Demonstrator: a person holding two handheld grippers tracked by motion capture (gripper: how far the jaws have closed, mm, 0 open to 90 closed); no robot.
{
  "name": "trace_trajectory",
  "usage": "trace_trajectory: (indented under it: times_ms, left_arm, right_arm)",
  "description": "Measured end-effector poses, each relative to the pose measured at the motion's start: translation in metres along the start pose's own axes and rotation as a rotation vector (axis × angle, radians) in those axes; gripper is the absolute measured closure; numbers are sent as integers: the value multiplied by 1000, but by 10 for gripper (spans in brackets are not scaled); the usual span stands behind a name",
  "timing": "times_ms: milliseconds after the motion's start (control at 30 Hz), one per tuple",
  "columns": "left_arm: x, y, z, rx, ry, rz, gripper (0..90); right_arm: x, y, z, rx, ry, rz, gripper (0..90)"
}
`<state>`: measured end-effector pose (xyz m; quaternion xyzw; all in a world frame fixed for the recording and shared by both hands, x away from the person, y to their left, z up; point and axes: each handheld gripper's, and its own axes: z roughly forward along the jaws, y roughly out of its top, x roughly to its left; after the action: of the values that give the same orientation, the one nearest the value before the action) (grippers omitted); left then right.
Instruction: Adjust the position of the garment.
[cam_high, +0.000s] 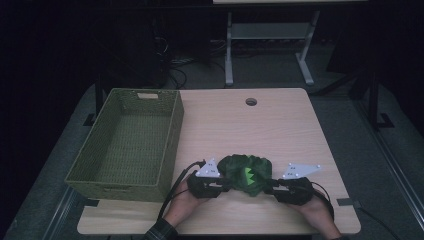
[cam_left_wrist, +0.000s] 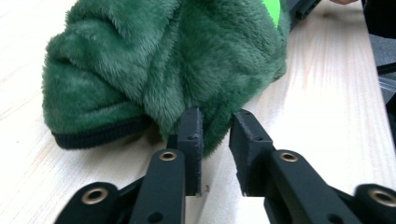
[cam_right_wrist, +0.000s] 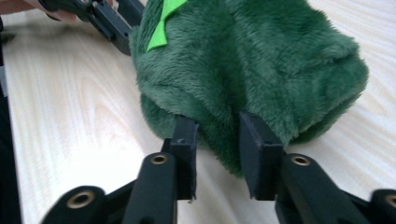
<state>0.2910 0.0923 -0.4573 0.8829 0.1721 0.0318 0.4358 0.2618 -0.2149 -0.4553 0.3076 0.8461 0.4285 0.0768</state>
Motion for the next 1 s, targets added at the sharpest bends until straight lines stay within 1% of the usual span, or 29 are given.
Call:
trace_trajectory:
  times_ms: [67,133,167,233,333,400,467,533,600,667,733,800,833,867,900,967,1000]
  left_arm:
    - [-2,-2,-4,11,3,1,706]
    - [-3,-3,-6,7,2,-4,703]
    - [-5,-4,-12,0,6,-12,700]
    - [-6,-3,-16,-12,12,-14,700]
    - [-7,1,-22,-29,18,-18,718]
    - [-7,5,-24,-34,20,-16,749]
    - [-5,11,-26,-36,19,-9,792]
    - [-3,17,-26,-45,16,-13,845]
    - [-2,26,-26,-57,16,-9,880]
    - [-1,36,-25,-71,24,0,896]
    - [1,42,-20,-67,30,0,898]
    - [5,43,-13,-41,39,2,898]
    - [5,43,-13,-41,39,2,899]
    - [9,41,-5,-12,43,-10,899]
    - [11,38,0,5,48,-19,899]
    - [15,31,10,50,50,-31,899]
    - [15,31,10,50,50,-31,900]
  right_arm:
    - [2,-2,-4,-3,3,10,643]
    - [3,-3,-7,-9,7,8,637]
    - [6,-5,-16,-18,5,16,612]
    - [9,-6,-22,-29,2,16,593]
    - [11,-6,-30,-41,12,12,572]
    - [12,-4,-34,-50,19,13,605]
    - [10,-2,-35,-56,15,15,701]
    - [7,5,-33,-67,1,22,784]
    - [4,12,-29,-81,-7,28,840]
    - [2,20,-24,-92,-9,29,880]
    - [0,27,-19,-95,-9,22,897]
    - [-2,31,-11,-73,-6,25,899]
    - [-2,31,-11,-73,-6,25,899]
    - [-4,32,-3,-43,-19,16,899]
    - [-4,31,0,-30,-20,14,899]
    - [-6,28,7,11,-24,23,899]
    - [-7,27,10,33,-23,28,899]
